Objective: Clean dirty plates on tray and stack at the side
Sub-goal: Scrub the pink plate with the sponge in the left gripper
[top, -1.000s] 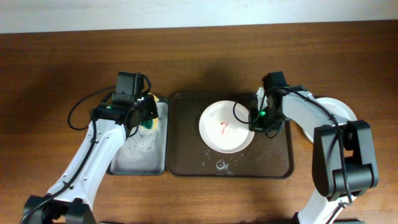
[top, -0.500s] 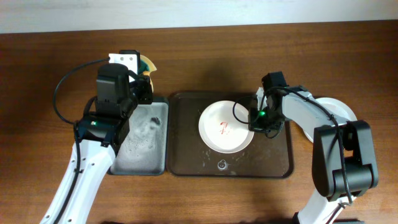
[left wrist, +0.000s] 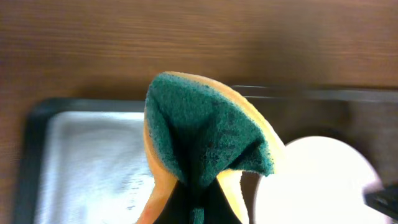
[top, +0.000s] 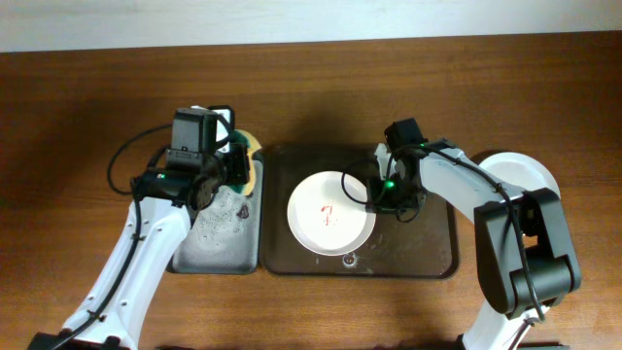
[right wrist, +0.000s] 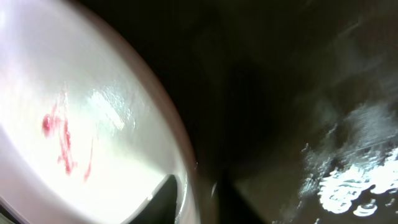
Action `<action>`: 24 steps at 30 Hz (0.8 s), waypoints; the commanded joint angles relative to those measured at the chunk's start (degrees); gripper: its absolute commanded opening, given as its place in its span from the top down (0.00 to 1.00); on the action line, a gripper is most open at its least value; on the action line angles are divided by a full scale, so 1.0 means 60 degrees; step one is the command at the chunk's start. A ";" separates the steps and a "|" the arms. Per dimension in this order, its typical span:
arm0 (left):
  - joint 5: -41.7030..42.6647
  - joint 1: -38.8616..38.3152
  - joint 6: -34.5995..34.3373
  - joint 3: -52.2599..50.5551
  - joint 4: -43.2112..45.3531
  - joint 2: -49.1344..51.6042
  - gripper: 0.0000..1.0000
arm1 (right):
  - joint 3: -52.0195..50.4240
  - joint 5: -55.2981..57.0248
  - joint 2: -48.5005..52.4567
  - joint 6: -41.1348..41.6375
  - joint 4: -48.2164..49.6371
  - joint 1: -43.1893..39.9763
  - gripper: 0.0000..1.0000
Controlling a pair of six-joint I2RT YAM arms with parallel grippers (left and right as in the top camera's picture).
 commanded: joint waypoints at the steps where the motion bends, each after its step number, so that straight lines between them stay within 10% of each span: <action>1: 0.1279 -0.0739 -0.0747 0.0015 0.0259 0.0284 1.00 | -0.0124 0.0583 0.0160 0.0277 0.0189 -0.0011 0.96; 17: 0.1027 -0.3836 -0.5763 0.0015 0.3574 0.4568 1.00 | -0.0124 0.0579 0.0160 0.0364 0.0164 -0.0011 0.96; 24: -0.2324 -0.3013 -0.5395 0.0036 0.0324 0.4393 1.00 | -0.0124 0.0681 0.0160 0.0372 0.0069 -0.0011 0.96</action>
